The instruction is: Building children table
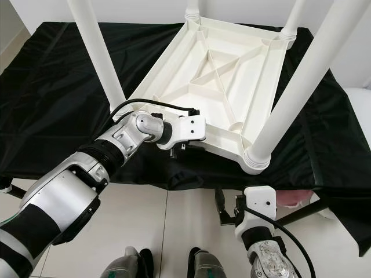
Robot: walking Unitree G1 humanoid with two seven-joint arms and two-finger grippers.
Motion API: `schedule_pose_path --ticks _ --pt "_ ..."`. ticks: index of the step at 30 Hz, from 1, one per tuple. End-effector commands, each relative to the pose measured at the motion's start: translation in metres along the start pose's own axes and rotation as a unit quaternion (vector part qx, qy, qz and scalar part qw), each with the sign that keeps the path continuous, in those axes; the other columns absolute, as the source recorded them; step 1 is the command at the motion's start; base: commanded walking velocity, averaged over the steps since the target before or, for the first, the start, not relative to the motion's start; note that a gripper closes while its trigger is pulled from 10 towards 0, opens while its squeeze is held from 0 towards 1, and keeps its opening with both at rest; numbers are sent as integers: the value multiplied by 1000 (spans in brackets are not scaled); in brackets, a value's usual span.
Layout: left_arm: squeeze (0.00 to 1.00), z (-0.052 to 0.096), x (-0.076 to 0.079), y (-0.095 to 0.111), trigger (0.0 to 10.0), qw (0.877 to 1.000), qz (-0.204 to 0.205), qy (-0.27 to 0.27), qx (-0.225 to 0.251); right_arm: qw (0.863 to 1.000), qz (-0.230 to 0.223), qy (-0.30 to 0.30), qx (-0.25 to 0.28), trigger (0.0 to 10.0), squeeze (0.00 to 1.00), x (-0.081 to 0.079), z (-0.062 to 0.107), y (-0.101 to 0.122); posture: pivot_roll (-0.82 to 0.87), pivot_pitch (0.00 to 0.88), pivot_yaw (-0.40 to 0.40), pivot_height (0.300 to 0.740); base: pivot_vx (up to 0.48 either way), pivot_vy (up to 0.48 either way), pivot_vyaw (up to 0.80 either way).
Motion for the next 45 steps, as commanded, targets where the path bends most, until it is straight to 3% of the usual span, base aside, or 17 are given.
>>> schedule_pose_path --ticks 1,4,6,10,19,21,23,25,26,27,30,31,32,34,39,44,45 --pt "0 -1 13 -15 0 999 -13 -33 -30 1000 -5 -1 2 10000 0 -1 0 2 -152 186 70 740 0 0 0" --pt "0 2 14 -14 0 996 -64 -51 -36 1000 -6 -1 6 10000 0 -1 -1 4 -149 186 69 740 0 0 0" --pt "0 2 14 -14 0 996 -64 -51 -36 1000 -6 -1 6 10000 0 -1 -1 4 -149 186 69 740 0 0 0" --pt "0 5 10 -11 0 986 -151 -58 -51 1000 -7 1 14 10000 0 -2 -6 7 -143 181 64 740 0 0 0" --pt "0 9 -17 15 0 984 -178 28 -8 1000 -8 1 21 10000 0 -2 -11 10 -142 174 60 740 0 0 0" --pt "0 10 -22 23 0 987 -155 40 18 1000 -8 1 21 10000 0 -3 -12 10 -140 172 58 740 0 0 0" --pt "0 15 -34 43 0 989 -99 76 85 1000 -9 2 22 10000 0 -4 -13 10 -141 172 57 740 0 0 0" --pt "0 22 -46 60 0 982 -43 109 151 1000 -9 2 23 10000 0 -4 -14 10 -141 172 57 740 0 0 0" --pt "0 22 -46 60 0 982 -43 109 151 1000 -9 2 23 10000 0 -4 -14 10 -141 172 57 740 0 0 0" --pt "0 29 -56 69 0 971 5 134 196 1000 -10 1 23 10000 0 -4 -14 10 -141 172 57 740 0 0 0" --pt "0 34 -63 75 0 962 36 148 226 1000 -10 1 23 10000 0 -4 -14 11 -149 175 56 740 0 0 0" --pt "0 50 -77 89 0 932 106 161 306 1000 -13 2 25 10000 0 -5 -14 12 -159 177 52 740 0 0 0" --pt "0 50 -77 89 0 932 106 161 306 1000 -13 2 25 10000 0 -5 -14 12 -159 177 52 740 0 0 0" --pt "0 64 -84 99 0 906 146 152 368 1000 -14 3 26 10000 0 -6 -14 13 -164 177 51 740 0 0 0" --pt "0 77 -81 108 0 884 158 104 428 999 -12 -25 35 10000 0 7 -28 17 -172 175 56 740 0 0 0" --pt "0 72 -74 104 0 887 159 91 424 998 -5 -39 52 10000 0 15 -43 27 -168 172 51 740 0 0 0" --pt "0 64 -69 98 0 904 140 97 393 997 -4 -38 64 10000 0 17 -49 34 -163 169 46 740 0 0 0"
Point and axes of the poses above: a point about 5 cm out from each wrist's last joint towards the gripper, its own z axis pointing back from the gripper into the wrist, its own y axis along the axis of the wrist's last joint, x = y × z, the point moved 5 cm from there along -z, pointing out of the wrist towards the gripper, and after that the axes turned 3 degrees about -z, right-handed, at the moved point
